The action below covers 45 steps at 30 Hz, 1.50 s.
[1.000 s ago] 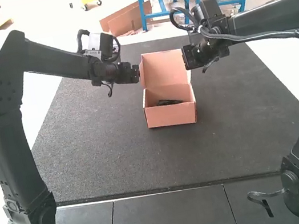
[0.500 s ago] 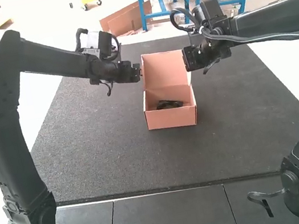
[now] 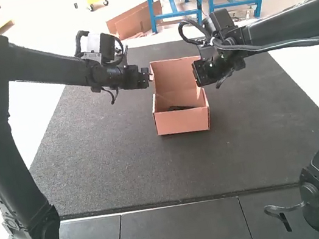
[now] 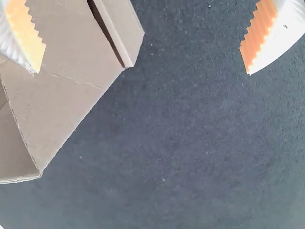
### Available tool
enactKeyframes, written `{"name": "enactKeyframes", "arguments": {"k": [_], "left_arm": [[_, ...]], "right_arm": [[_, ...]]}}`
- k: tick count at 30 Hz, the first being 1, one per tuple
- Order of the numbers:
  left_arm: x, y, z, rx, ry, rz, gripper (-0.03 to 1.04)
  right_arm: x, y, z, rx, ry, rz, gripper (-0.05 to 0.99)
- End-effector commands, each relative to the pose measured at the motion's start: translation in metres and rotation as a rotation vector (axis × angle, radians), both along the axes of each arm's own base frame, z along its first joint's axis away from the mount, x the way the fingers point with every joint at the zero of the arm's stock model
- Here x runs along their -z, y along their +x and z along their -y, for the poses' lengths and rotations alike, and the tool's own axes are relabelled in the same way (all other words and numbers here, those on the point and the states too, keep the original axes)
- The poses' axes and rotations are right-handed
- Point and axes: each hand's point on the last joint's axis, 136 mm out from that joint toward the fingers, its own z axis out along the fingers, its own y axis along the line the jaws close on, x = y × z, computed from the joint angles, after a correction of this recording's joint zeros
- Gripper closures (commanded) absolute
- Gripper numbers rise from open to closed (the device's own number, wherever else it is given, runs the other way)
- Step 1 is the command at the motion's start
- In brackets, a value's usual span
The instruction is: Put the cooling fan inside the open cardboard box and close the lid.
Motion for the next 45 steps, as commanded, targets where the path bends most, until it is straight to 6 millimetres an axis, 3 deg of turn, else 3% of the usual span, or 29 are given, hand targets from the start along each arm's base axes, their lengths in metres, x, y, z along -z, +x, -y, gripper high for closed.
{"name": "enactKeyframes", "arguments": {"k": [1, 16, 28, 29, 30, 31, 34, 38, 41, 45], "left_arm": [[-0.010, -0.008, 0.012, 0.039, -0.028, 0.018, 0.04], [-0.012, -0.027, 0.028, 0.107, -0.071, 0.013, 0.04], [-0.006, -0.047, 0.022, 0.114, -0.048, -0.003, 0.04], [-0.006, -0.048, 0.018, 0.102, -0.038, -0.004, 0.04], [-0.006, -0.051, 0.015, 0.095, -0.022, -0.004, 0.04], [-0.008, -0.051, 0.009, 0.081, -0.001, 0.007, 0.04], [-0.009, -0.053, -0.009, 0.024, 0.071, 0.027, 0.04], [-0.022, -0.049, -0.035, -0.079, 0.166, 0.074, 0.04], [-0.043, -0.042, -0.040, -0.124, 0.173, 0.129, 0.04], [-0.073, -0.027, -0.038, -0.153, 0.154, 0.204, 0.04]], "right_arm": [[-0.013, -0.008, -0.008, -0.028, 0.032, 0.018, 0.95], [0.002, -0.038, -0.003, -0.062, 0.034, -0.029, 0.95], [0.036, -0.071, -0.004, -0.134, -0.032, -0.133, 0.95], [0.038, -0.072, -0.002, -0.129, -0.043, -0.142, 0.93], [0.038, -0.071, 0.001, -0.119, -0.050, -0.142, 0.83], [0.037, -0.069, 0.004, -0.110, -0.059, -0.139, 0.63], [0.020, -0.054, 0.007, -0.073, -0.065, -0.087, 0.05], [-0.040, -0.028, 0.005, -0.004, 0.078, 0.002, 0.01], [-0.081, -0.015, 0.017, 0.062, 0.154, 0.082, 0.01], [-0.117, -0.013, 0.035, 0.120, 0.213, 0.151, 0.01]]}}
